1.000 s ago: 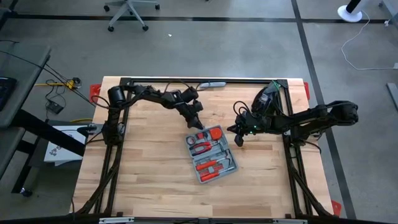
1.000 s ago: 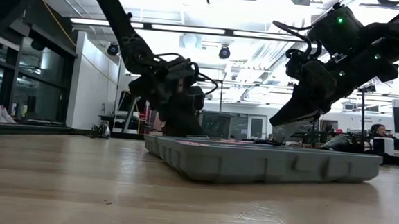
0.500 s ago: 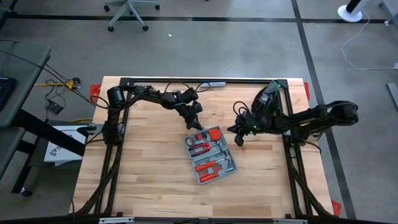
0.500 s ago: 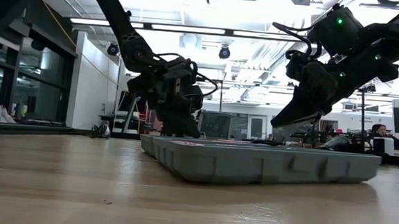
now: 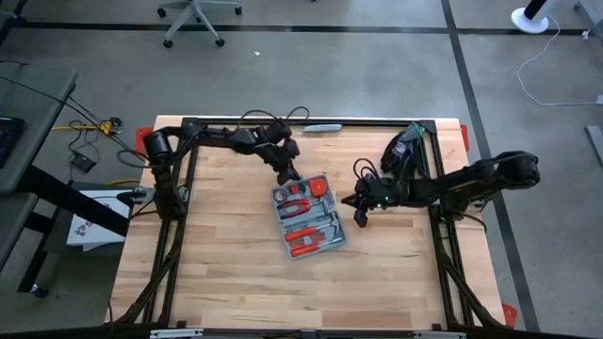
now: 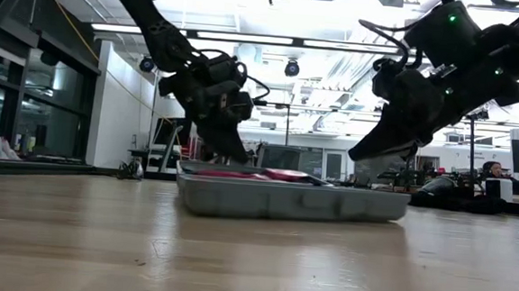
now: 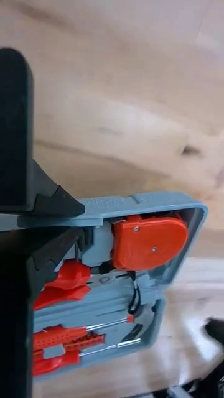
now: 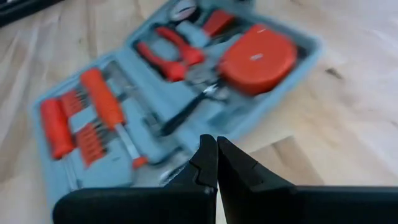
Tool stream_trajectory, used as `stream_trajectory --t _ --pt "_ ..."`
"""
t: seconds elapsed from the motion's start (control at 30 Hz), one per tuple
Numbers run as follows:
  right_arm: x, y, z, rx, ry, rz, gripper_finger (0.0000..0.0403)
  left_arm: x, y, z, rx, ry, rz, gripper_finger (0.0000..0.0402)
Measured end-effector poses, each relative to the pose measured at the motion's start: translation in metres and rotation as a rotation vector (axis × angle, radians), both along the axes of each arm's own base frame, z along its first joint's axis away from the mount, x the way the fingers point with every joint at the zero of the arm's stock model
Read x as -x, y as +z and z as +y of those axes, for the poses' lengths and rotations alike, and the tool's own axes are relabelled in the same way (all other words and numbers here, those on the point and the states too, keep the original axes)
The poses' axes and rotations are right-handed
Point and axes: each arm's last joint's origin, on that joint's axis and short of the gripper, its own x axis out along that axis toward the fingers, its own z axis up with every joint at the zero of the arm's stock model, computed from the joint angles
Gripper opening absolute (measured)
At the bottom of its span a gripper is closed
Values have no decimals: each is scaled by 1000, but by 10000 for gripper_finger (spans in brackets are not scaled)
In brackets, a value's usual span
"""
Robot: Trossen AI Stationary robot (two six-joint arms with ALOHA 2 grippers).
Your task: Prefit tool cases
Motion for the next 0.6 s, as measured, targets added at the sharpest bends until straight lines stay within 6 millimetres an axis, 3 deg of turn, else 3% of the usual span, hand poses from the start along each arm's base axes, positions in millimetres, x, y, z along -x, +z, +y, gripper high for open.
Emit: stream_trajectory --t 0.37,0.6 --pt "-24 -32 31 -11 49 71 0 5 6 9 -34 26 -13 9" --pt "-36 -18 43 73 43 24 0 7 5 12 -57 38 6 9"
